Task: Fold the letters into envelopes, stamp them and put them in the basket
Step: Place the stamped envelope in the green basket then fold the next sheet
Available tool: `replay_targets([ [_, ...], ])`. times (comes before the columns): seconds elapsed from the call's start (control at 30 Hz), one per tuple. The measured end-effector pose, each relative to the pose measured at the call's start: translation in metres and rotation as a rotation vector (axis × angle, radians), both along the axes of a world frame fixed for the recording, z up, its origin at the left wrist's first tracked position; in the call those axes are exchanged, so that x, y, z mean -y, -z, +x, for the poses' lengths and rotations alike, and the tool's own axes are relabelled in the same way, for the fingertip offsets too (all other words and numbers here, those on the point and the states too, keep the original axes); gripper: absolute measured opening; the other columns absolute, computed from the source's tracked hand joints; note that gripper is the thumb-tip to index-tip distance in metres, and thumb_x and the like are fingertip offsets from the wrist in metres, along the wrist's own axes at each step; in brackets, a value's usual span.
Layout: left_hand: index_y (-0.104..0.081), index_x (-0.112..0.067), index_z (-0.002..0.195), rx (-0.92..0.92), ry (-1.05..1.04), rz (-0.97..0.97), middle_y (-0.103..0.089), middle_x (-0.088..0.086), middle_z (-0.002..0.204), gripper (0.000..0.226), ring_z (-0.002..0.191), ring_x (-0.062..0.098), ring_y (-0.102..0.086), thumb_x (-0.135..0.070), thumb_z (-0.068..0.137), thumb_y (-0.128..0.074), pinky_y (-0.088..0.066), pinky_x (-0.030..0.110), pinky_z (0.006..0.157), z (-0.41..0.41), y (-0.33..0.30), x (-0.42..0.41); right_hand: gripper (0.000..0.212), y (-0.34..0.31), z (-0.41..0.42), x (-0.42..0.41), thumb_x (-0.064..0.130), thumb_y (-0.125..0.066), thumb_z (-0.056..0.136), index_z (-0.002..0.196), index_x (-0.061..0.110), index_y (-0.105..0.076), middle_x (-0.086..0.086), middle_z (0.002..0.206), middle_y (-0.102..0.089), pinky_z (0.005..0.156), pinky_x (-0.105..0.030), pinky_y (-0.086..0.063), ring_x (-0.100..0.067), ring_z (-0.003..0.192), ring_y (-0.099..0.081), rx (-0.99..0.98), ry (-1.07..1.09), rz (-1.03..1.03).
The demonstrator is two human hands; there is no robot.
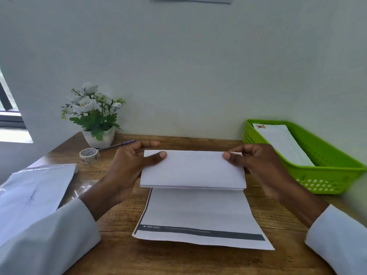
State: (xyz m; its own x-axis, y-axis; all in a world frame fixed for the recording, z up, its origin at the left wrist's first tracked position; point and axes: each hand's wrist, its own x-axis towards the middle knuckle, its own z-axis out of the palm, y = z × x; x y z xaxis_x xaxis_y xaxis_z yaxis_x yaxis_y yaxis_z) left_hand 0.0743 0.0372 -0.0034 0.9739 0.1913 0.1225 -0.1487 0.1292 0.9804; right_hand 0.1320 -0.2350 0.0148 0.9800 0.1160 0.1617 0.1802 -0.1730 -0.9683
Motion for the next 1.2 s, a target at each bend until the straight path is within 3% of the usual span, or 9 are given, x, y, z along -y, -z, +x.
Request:
replay_targets([
  [0.07,-0.065,-0.012,0.116,-0.100,0.134,-0.165,-0.075,0.008,0.102,0.047,0.092,0.025,-0.070,-0.010,0.070,-0.076,-0.060,0.033,0.066,-0.002,0.005,0.005,0.019,0.007,0.000,-0.005,0.013,-0.082,0.073,0.086,0.001,-0.073,-0.014,0.085,-0.074,0.060,-0.023,-0.052,-0.016,0.069,-0.066,-0.069,0.052,0.171],
  [0.23,-0.065,-0.011,0.117,-0.142,0.200,-0.161,-0.074,0.005,0.110,0.050,0.097,0.022,-0.072,-0.005,0.068,-0.075,-0.062,0.029,0.064,-0.002,0.012,0.018,0.037,0.014,-0.003,-0.012,0.011,-0.081,0.069,0.104,0.002,-0.071,-0.016,0.102,-0.076,0.060,-0.028,-0.057,-0.022,0.079,-0.074,-0.257,-0.005,0.500],
  [0.4,-0.064,-0.004,0.120,-0.092,0.125,-0.286,-0.071,0.009,0.117,0.052,0.100,0.022,-0.071,-0.003,0.068,-0.074,-0.061,0.025,0.068,0.004,0.016,0.016,0.054,0.023,-0.012,-0.021,0.001,-0.079,0.068,0.119,0.009,-0.066,-0.010,0.111,-0.075,0.089,-0.047,-0.057,-0.029,0.103,-0.071,-0.314,-0.171,0.461],
  [0.47,-0.063,-0.004,0.120,-0.093,0.110,-0.319,-0.071,0.010,0.118,0.053,0.100,0.021,-0.070,-0.003,0.068,-0.074,-0.061,0.026,0.069,0.006,0.018,0.014,0.052,0.023,-0.017,-0.025,-0.004,-0.078,0.069,0.117,0.013,-0.066,-0.007,0.109,-0.075,0.088,-0.051,-0.057,-0.027,0.102,-0.071,-0.302,-0.202,0.404],
  [0.53,-0.063,-0.006,0.121,-0.108,0.105,-0.316,-0.071,0.008,0.116,0.054,0.099,0.021,-0.071,-0.004,0.068,-0.074,-0.061,0.026,0.067,0.005,0.019,0.014,0.053,0.021,-0.020,-0.026,-0.010,-0.077,0.068,0.113,0.015,-0.067,-0.004,0.106,-0.076,0.077,-0.044,-0.061,-0.025,0.097,-0.072,-0.295,-0.216,0.358],
  [0.77,-0.065,-0.006,0.118,-0.176,0.086,-0.101,-0.075,0.006,0.108,0.050,0.093,0.021,-0.073,-0.007,0.070,-0.078,-0.059,0.022,0.058,0.005,0.014,0.008,0.056,0.018,-0.007,-0.012,-0.011,-0.078,0.061,0.114,0.002,-0.065,-0.010,0.104,-0.076,0.060,-0.027,-0.060,-0.019,0.082,-0.075,-0.348,-0.216,0.272],
  [1.03,-0.069,-0.008,0.113,-0.289,0.038,0.040,-0.075,0.009,0.105,0.047,0.090,0.023,-0.074,-0.008,0.068,-0.081,-0.060,0.025,0.057,0.013,0.014,-0.008,0.032,0.020,0.012,0.008,-0.011,-0.073,0.073,0.104,-0.013,-0.066,-0.017,0.095,-0.075,0.055,-0.021,-0.059,-0.015,0.069,-0.073,-0.388,-0.087,0.232],
  [1.1,-0.068,-0.011,0.111,-0.304,-0.010,0.134,-0.076,0.010,0.100,0.044,0.079,0.019,-0.075,-0.007,0.069,-0.082,-0.059,0.024,0.054,0.013,0.014,-0.009,0.030,0.022,0.013,0.011,-0.012,-0.074,0.073,0.101,-0.012,-0.067,-0.018,0.095,-0.075,0.054,-0.022,-0.059,-0.016,0.067,-0.074,-0.396,-0.049,0.193],
  [1.2,-0.061,-0.015,0.114,-0.312,-0.079,0.431,-0.073,0.005,0.068,0.054,0.050,0.012,-0.066,-0.014,0.066,-0.087,-0.052,0.022,0.047,0.014,0.015,-0.010,0.035,0.025,0.011,0.013,-0.012,-0.078,0.069,0.103,-0.007,-0.068,-0.017,0.095,-0.076,0.054,-0.022,-0.059,-0.019,0.070,-0.074,-0.375,-0.003,0.075],
])
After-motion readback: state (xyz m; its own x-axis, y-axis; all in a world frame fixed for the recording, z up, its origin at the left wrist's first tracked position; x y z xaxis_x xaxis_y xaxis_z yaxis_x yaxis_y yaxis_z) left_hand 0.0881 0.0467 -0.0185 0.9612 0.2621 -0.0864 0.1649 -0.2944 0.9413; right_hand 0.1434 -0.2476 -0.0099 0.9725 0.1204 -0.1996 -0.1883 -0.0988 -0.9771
